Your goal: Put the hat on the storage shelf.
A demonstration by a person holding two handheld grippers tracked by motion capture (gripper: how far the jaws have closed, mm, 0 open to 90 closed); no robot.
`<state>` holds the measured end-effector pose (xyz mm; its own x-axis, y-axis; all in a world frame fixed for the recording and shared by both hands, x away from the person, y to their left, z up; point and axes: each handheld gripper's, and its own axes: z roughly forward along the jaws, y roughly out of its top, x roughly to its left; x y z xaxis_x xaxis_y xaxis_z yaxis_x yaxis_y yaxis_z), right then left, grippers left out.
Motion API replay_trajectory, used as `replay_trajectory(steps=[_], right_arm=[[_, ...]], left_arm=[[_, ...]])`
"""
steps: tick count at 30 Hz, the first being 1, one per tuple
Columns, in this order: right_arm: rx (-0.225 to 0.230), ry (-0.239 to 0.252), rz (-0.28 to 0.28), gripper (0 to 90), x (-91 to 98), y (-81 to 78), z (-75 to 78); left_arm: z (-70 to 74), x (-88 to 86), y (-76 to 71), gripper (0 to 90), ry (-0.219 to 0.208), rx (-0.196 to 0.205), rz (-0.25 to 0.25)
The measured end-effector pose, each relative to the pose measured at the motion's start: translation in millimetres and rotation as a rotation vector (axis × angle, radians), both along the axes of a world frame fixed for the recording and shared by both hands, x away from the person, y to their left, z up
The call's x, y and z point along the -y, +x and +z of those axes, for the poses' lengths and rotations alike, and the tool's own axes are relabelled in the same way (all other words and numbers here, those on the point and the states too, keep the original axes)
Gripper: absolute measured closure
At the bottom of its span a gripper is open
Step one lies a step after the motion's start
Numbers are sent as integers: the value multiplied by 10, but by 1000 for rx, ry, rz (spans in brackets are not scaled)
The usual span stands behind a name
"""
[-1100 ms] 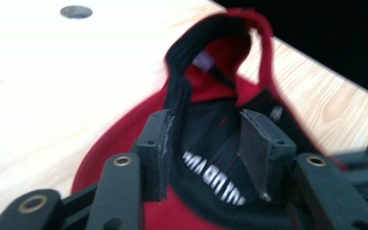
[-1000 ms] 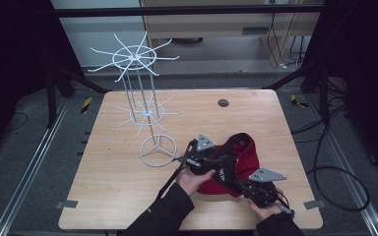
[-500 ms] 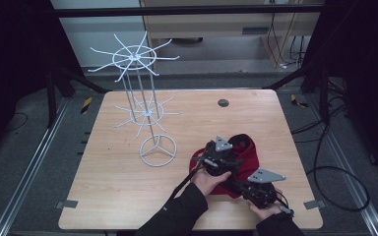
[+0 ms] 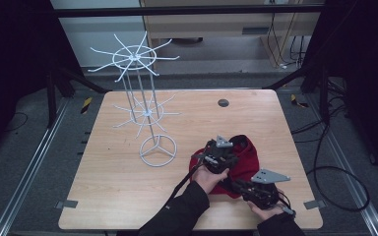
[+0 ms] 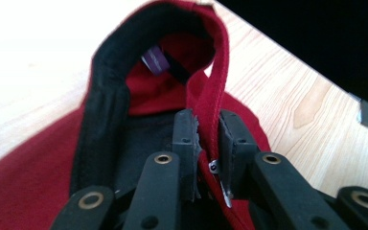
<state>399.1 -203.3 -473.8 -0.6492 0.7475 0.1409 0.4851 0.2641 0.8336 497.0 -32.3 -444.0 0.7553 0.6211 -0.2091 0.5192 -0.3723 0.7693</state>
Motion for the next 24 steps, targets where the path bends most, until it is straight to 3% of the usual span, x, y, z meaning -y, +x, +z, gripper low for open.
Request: replay_trajectory(steps=[3,4,5,8,12,17,23,24], right_arm=[[34,39,-19,657,73,-29,65],[55,74,-33,632,129,-46,109],[94,112,-81,605,229,-44,167],[108,126,-157,567,349,-15,183],[80,89,-228,500,424,34,106],[59,90,-222,396,374,77,33],[16,88,-193,354,281,111,-40],[11,106,-184,334,240,127,-57]], left_arm=[[65,-69,-3,787,-24,17,7],[80,-85,-4,789,-25,21,7],[118,-124,-16,792,-35,29,10],[199,-186,-49,795,-48,54,11],[327,-257,-98,798,-83,77,9],[449,-314,-149,800,-105,106,5],[608,-362,-211,801,-137,146,5],[647,-368,-232,802,-141,157,4]])
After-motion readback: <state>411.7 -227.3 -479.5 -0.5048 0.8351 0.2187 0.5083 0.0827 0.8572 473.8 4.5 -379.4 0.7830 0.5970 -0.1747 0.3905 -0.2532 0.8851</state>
